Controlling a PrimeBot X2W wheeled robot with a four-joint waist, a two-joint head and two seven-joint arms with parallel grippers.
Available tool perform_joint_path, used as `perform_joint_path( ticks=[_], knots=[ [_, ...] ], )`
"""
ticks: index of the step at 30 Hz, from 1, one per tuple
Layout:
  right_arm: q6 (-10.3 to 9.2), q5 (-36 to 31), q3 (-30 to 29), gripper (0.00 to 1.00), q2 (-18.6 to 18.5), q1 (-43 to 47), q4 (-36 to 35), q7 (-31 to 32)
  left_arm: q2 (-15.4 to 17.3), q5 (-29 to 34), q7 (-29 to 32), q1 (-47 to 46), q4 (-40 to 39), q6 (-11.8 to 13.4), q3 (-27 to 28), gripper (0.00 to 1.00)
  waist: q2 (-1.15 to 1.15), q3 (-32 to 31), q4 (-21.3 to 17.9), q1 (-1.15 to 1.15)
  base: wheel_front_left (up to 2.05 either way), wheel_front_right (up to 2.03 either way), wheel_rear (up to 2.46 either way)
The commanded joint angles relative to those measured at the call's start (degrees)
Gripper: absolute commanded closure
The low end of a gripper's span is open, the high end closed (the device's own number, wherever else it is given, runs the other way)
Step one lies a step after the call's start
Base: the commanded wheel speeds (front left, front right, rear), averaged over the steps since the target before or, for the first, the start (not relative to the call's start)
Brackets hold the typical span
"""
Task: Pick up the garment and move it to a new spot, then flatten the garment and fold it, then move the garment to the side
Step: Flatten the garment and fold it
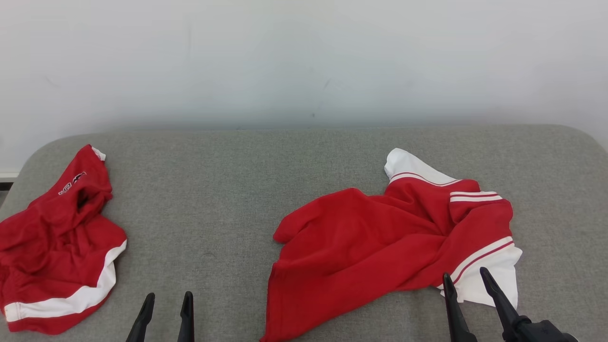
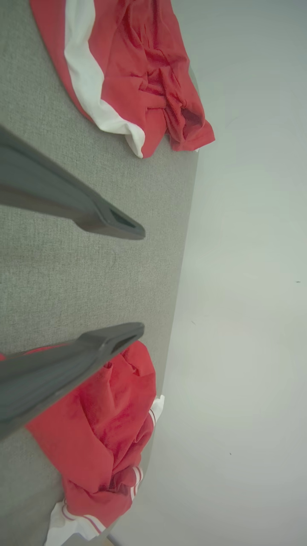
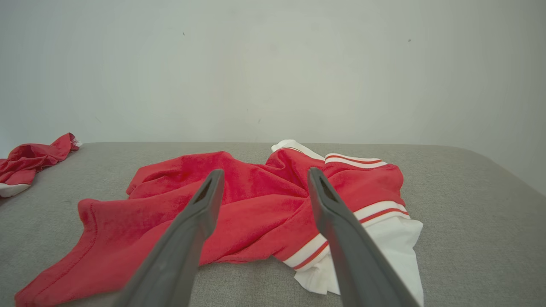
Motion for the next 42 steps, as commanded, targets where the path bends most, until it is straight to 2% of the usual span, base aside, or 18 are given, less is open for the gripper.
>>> perform_joint_path(
  ticks=[1, 11, 17, 25, 27, 32, 36, 42],
  knots=[
    [0.01, -0.1, -0.1, 0.0, 0.3, 0.4, -0.4, -0.2, 0.0, 0.2, 0.0, 0.9, -0.1, 0.1, 0.2, 0.0, 0.0, -0.2, 0.2, 0.01, 0.0, 0.0, 0.0],
    [0.01, -1.2, -0.2, 0.0, 0.5, 0.7, -1.5, 0.3, 0.0, 0.3, 0.0, 0.6, 0.2, 0.0, 0.0, 0.0, 0.0, -0.1, 0.7, 0.01, 0.0, 0.0, 0.0],
    [0.01, -0.5, -0.4, 0.0, 0.7, 0.6, -1.5, 0.4, 0.0, -3.9, 0.0, -2.4, 7.1, -0.3, -3.9, 0.0, 0.0, 0.2, -0.1, 0.01, 0.0, 0.0, 0.0],
    [0.01, -0.6, 0.5, 0.0, 0.8, -0.4, -1.6, 0.0, 1.2, -12.1, 12.9, -17.5, 20.5, -0.3, -15.5, 0.0, 0.0, 1.3, -3.0, 0.01, 0.0, 0.0, 0.0],
    [0.01, -0.5, 0.6, 0.0, 0.8, -0.7, -1.4, -0.1, 1.6, -13.4, 14.3, -20.0, 22.8, -0.3, -17.4, 0.0, 0.0, 1.6, -4.1, 0.01, 0.0, 0.0, 0.0],
    [0.01, -0.6, 0.4, 0.0, 0.8, -1.3, -1.5, -0.5, 1.6, -16.6, 14.5, -23.2, 27.9, -0.3, -18.6, 0.0, 0.0, 2.4, -6.9, 0.01, 0.0, 0.0, 0.0],
    [0.01, -0.2, 1.0, 0.0, 0.9, -1.4, -1.1, -0.6, 2.2, -16.8, 13.3, -24.2, 31.0, -0.3, -19.1, 0.0, 0.0, 2.6, -8.4, 0.01, 0.0, 0.0, 0.0],
    [0.01, 0.1, 0.7, 0.0, 0.9, -1.3, -0.8, -0.9, 1.9, -17.6, 11.8, -25.1, 33.9, -0.3, -19.7, 0.0, 0.0, 2.5, -9.1, 0.01, 0.0, 0.0, 0.0]
  ],
)
